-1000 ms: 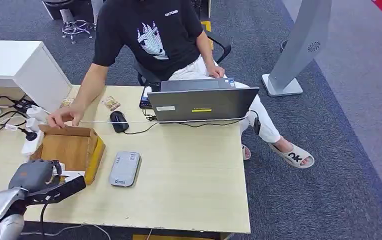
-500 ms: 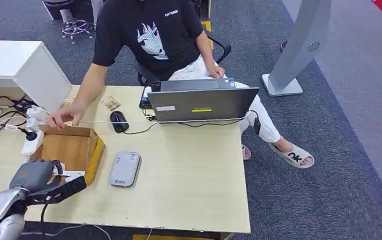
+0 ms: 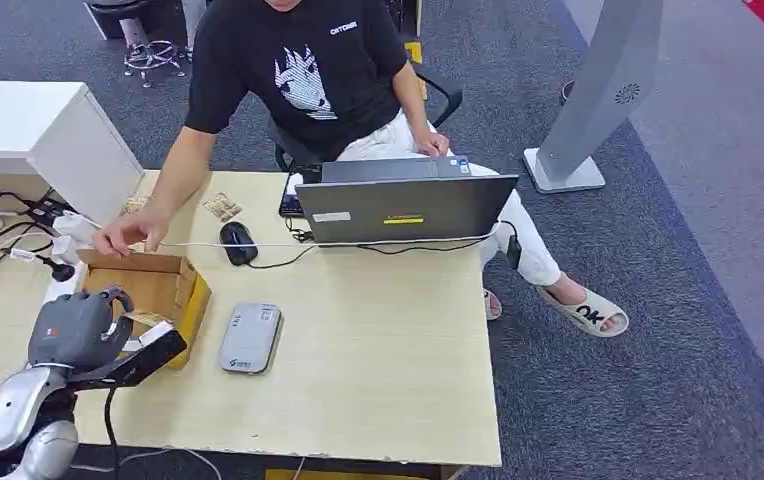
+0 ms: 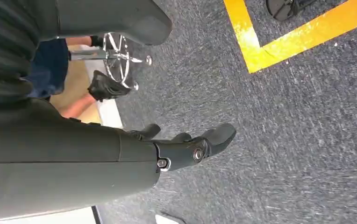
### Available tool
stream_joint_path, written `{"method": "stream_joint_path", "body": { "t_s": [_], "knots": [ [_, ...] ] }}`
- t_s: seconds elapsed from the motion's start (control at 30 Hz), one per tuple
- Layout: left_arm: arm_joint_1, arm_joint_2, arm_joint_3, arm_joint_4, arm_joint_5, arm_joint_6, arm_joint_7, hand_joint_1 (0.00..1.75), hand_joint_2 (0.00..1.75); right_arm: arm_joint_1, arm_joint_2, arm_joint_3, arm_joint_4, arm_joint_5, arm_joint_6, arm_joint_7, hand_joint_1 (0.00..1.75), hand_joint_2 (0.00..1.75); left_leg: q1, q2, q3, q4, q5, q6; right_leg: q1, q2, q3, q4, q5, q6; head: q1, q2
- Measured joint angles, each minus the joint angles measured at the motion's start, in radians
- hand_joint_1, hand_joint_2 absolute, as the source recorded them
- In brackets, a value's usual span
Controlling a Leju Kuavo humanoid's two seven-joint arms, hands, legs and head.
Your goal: Pass the card to the sensor for recognition and then transmit it.
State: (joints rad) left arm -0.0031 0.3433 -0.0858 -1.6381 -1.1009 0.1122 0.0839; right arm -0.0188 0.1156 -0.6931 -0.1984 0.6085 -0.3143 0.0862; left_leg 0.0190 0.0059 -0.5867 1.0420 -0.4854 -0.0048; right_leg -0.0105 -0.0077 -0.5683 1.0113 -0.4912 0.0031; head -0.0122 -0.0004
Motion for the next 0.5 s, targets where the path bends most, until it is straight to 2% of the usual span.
{"method": "stream_joint_path", "body": {
  "t_s": [0.17,0.3,0.37,0.5],
  "knots": [
    [-0.066,-0.043,0.000,-0.013,-0.002,0.019,-0.002,1.75,1.75,-0.005,0.000,-0.003,0.000,0.011,0.000,0.000,0.00,1.75,0.000,0.000,0.000,0.000,0.000,0.000,0.000,0.000,0.000,0.000,0.000,0.000,0.000,0.000],
    [-0.101,-0.057,0.000,-0.013,-0.023,0.040,-0.014,1.75,1.75,-0.006,0.000,-0.005,0.000,0.020,0.000,0.000,0.00,1.75,0.000,0.000,0.000,0.000,0.000,0.000,0.000,0.000,0.000,0.000,0.001,-0.001,0.000,0.000],
    [-0.116,-0.062,0.001,-0.013,-0.057,0.072,-0.010,1.75,1.75,-0.007,0.000,-0.005,0.000,0.027,0.000,0.000,0.00,1.75,0.001,0.000,0.000,0.000,0.000,0.000,0.000,0.000,0.000,0.000,0.001,-0.001,0.000,0.000],
    [-0.180,-0.067,0.016,-0.002,-0.086,0.087,0.008,1.75,1.75,-0.009,0.000,-0.005,0.000,0.047,0.002,0.000,0.00,1.75,0.001,0.000,0.000,0.000,0.000,0.000,0.000,0.000,0.000,0.000,0.001,-0.001,0.000,0.000]
  ]
}}
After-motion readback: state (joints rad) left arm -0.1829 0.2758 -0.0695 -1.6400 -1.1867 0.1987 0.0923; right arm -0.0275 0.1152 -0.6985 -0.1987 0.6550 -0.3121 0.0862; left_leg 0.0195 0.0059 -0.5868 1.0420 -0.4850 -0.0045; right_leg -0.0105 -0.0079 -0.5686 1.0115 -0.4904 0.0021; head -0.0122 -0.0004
